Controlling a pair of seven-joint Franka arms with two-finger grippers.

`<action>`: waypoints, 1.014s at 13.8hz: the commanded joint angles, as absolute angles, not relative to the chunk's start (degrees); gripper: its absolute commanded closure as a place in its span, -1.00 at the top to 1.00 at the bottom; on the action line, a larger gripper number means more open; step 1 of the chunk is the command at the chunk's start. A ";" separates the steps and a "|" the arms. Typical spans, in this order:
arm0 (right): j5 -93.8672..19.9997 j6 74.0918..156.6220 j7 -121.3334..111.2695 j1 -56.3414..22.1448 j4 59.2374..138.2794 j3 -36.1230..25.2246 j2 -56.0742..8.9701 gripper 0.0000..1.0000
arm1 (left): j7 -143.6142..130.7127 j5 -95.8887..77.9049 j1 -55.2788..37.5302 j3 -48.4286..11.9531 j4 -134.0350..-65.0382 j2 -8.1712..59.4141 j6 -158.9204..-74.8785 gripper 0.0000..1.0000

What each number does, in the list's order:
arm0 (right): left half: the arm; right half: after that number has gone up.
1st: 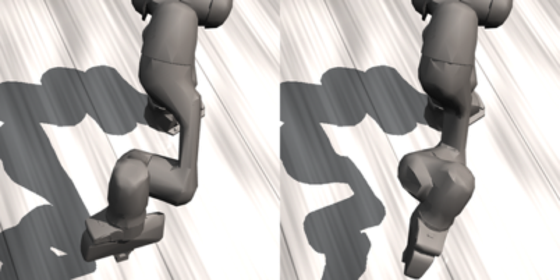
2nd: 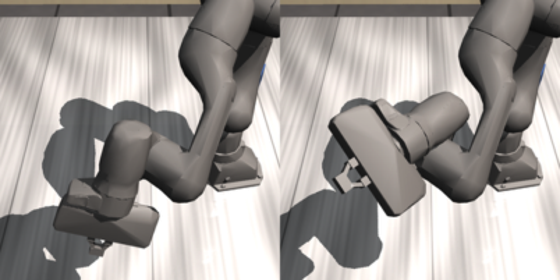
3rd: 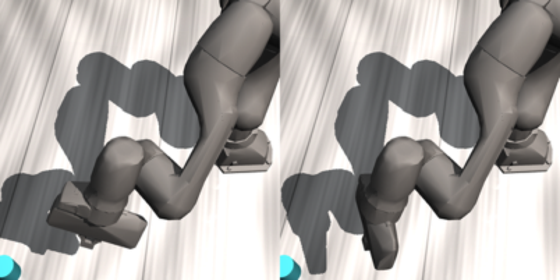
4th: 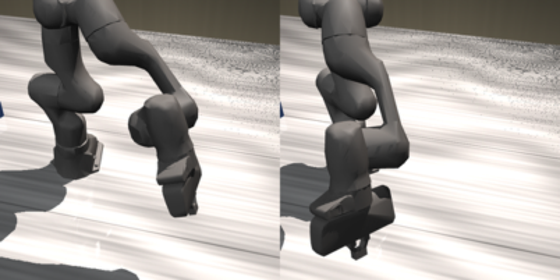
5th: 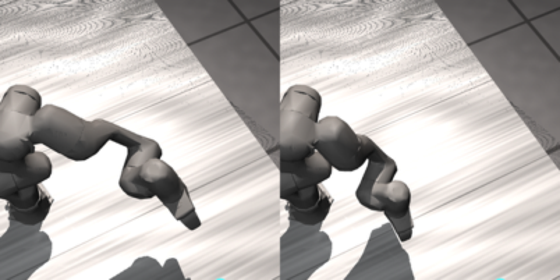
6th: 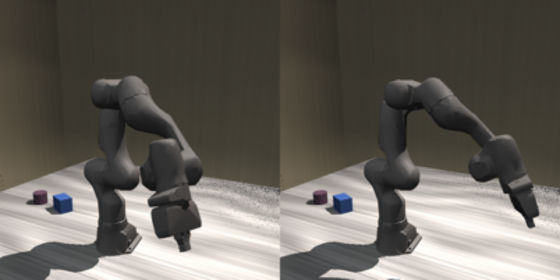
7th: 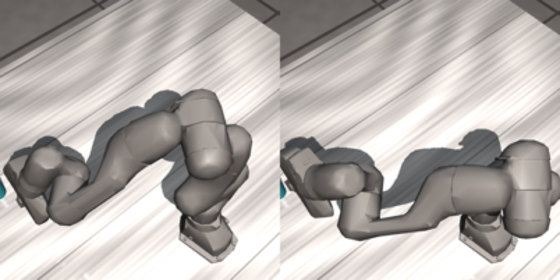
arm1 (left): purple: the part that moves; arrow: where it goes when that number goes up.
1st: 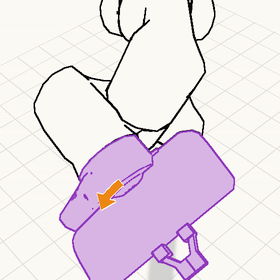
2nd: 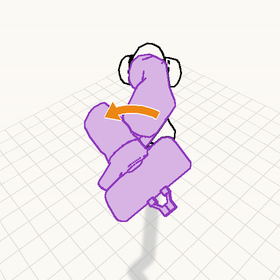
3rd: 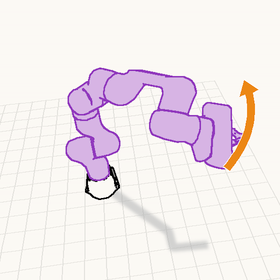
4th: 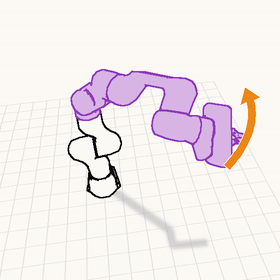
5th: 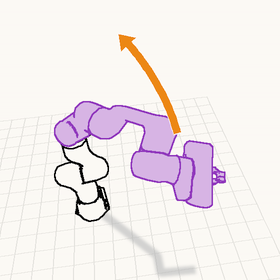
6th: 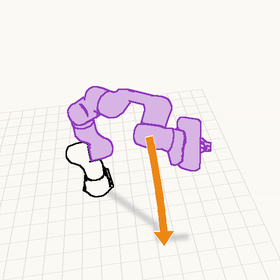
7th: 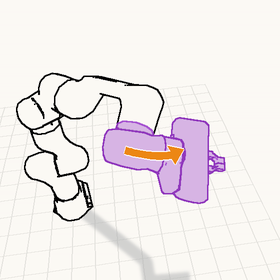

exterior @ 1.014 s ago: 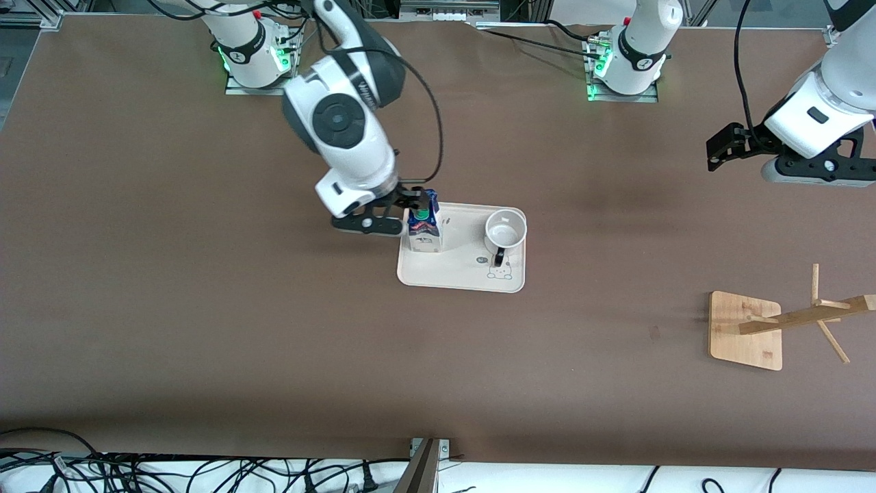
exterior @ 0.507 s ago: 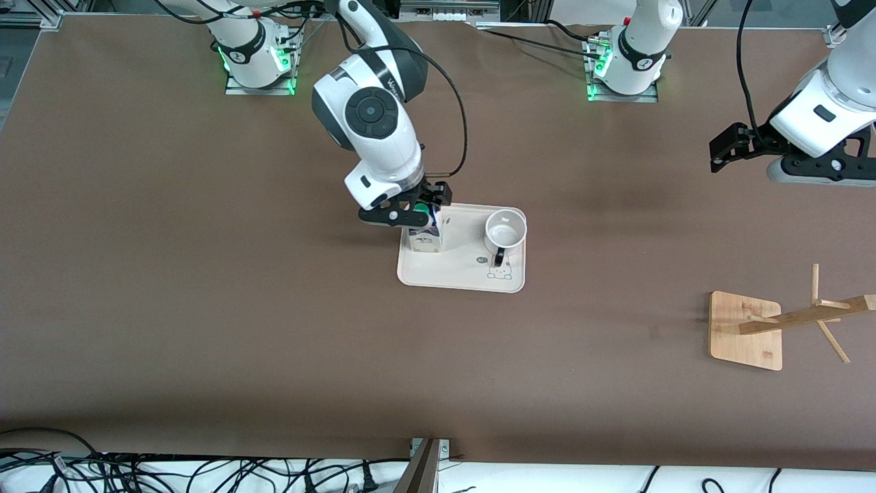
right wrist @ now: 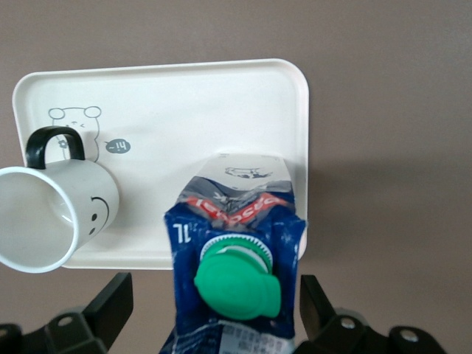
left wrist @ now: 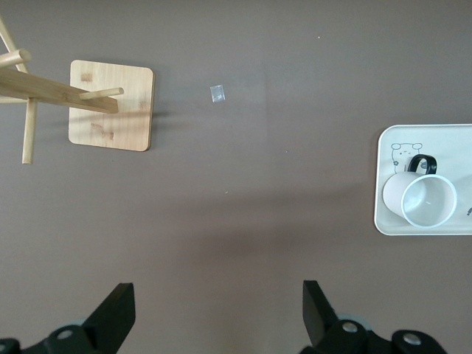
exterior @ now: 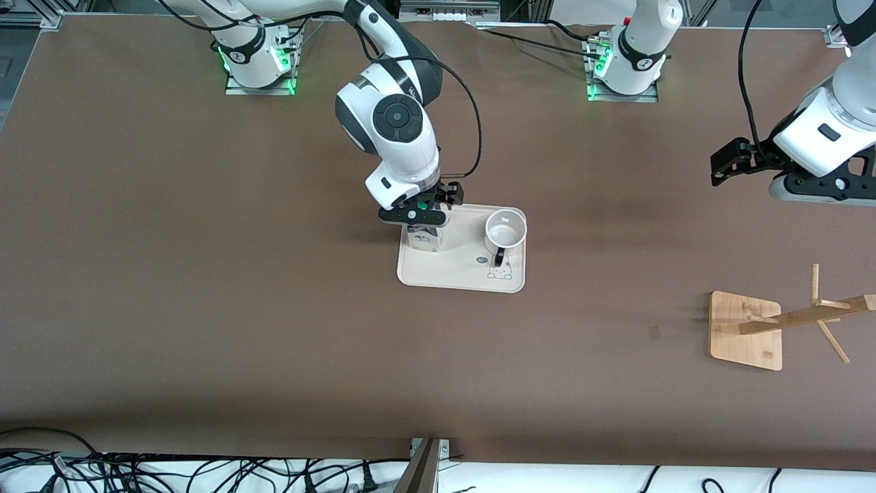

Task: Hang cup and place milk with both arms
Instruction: 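Close the right gripper on the milk carton and lift it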

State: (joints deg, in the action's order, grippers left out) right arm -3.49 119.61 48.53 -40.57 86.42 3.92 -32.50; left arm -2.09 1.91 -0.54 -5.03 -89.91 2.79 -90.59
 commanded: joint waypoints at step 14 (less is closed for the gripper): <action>-3.08 114.61 43.86 -39.29 85.96 2.99 -28.39 -0.41 | -2.64 2.02 -0.70 -5.19 -87.80 3.60 -89.03 1.00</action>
